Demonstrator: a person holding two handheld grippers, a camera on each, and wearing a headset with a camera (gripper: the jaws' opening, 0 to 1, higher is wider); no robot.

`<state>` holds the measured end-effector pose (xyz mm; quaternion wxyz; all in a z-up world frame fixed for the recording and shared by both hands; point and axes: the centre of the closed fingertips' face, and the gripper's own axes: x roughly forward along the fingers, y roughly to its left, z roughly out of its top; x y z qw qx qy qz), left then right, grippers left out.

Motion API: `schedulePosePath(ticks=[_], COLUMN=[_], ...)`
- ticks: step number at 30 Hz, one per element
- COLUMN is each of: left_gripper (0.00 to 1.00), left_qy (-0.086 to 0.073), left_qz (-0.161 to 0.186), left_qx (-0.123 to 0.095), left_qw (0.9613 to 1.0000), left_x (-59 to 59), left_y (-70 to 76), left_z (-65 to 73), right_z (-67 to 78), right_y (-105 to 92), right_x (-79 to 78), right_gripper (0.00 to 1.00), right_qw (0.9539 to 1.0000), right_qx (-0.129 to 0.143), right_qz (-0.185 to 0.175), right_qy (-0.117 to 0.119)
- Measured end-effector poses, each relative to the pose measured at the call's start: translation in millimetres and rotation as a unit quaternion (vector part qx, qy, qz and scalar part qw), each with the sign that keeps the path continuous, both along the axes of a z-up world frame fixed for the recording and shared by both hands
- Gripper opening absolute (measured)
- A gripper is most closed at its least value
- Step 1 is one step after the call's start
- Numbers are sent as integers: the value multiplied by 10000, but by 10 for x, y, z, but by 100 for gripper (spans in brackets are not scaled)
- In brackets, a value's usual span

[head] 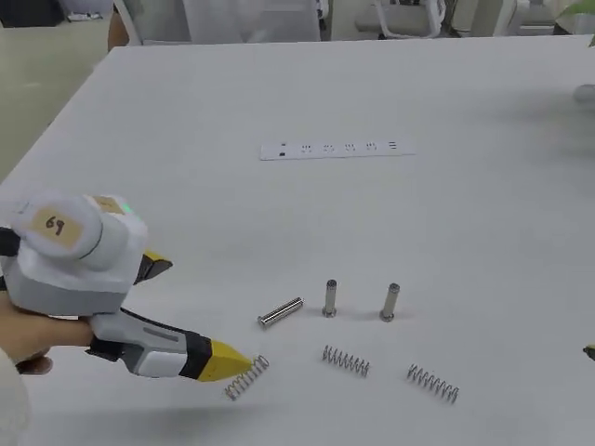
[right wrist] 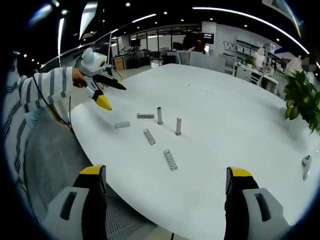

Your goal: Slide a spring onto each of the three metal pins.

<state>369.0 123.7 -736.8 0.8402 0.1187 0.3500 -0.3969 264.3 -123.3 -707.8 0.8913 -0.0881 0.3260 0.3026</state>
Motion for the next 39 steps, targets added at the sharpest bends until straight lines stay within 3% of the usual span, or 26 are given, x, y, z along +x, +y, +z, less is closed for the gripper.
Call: schedulePosePath(ticks=[4,8,15,20,24,39], left_gripper=[95,95,95,93,94,84], left_qy=[-27,14,195,296,303,264], left_qz=[-66,11,-24,2,4,-26], left_qx=[42,-66,11,-106,-32,-175], left_qw=[10000,10000,9998,9995,9995,9995], left_x=[47,100,125,156,172,288], left_y=[-28,-66,-155,-216,-236,-352], left_z=[-40,-81,-289,-370,-441,-499], right_z=[-11,-13,-17,-22,-11,-28], right_y=[9,22,44,43,56,131], right_x=[-20,-20,-28,-40,-36,-35], right_gripper=[99,98,99,98,99,99], right_qw=[10000,10000,9999,9999,9999,9999], right_qx=[21,24,-21,-48,-37,-76], right_qz=[0,24,87,88,67,47], right_qy=[29,41,64,86,84,127])
